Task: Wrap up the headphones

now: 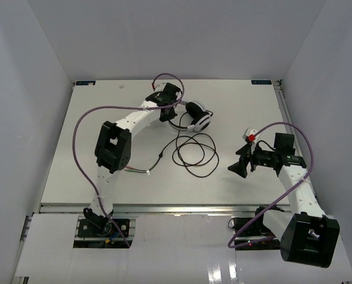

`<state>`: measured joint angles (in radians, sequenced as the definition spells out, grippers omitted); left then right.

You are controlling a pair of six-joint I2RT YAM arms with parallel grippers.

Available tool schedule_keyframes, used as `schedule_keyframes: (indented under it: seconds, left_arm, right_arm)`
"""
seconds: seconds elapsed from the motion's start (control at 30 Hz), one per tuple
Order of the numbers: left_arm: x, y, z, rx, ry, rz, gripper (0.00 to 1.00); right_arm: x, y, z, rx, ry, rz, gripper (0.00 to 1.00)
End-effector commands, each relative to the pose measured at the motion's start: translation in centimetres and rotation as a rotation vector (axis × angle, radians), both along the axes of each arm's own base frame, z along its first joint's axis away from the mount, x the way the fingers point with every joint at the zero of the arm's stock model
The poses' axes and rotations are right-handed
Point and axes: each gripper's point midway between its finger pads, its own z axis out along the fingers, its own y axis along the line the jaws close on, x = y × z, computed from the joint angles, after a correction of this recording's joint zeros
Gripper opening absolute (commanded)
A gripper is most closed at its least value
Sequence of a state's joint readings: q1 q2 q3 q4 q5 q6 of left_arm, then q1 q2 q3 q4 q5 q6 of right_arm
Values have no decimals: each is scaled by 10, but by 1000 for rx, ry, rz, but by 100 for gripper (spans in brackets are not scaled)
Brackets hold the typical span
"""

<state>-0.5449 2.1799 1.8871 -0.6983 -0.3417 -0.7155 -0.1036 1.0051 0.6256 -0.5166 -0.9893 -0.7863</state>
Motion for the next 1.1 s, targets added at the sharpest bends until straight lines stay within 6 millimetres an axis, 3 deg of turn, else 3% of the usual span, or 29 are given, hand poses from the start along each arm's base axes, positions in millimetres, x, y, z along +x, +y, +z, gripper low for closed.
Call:
schedule_keyframes:
  seconds: [0.0,0.07,0.2,0.3,0.43,0.6,0.67,0.7,0.87,0.93,1.07]
  left_arm:
    - [-13,18,186,-173,-379,-19,0]
    - [-31,25,220,-227,-427,-28,0]
    - [-55,31,248,-286,-462,-65,0]
    - [-76,46,278,-315,-508,-77,0]
    - [-105,72,302,-311,-549,-65,0]
    - [-138,101,319,-299,-582,-23,0]
    - [-147,108,322,-304,-588,-5,0]
    - [-151,110,321,-310,-586,2,0]
    - [-168,113,331,-360,-591,-3,0]
    - [-171,109,332,-387,-582,-11,0]
    - [-178,104,334,-431,-571,-31,0]
  right_arm:
    - [-15,33,9,-36,-55,217,90]
    - [-13,46,10,-78,-75,263,90]
    - [3,69,26,-84,-128,293,90]
    - [24,82,47,-27,-184,275,90]
    - [42,97,79,93,-295,265,90]
    - [66,114,134,292,-302,188,90]
    - [78,118,140,380,-191,100,90]
    - [79,122,150,415,-221,103,90]
    - [71,163,147,448,-181,134,90]
    - [76,177,150,461,-181,145,90]
    - [102,185,156,463,-214,94,90]
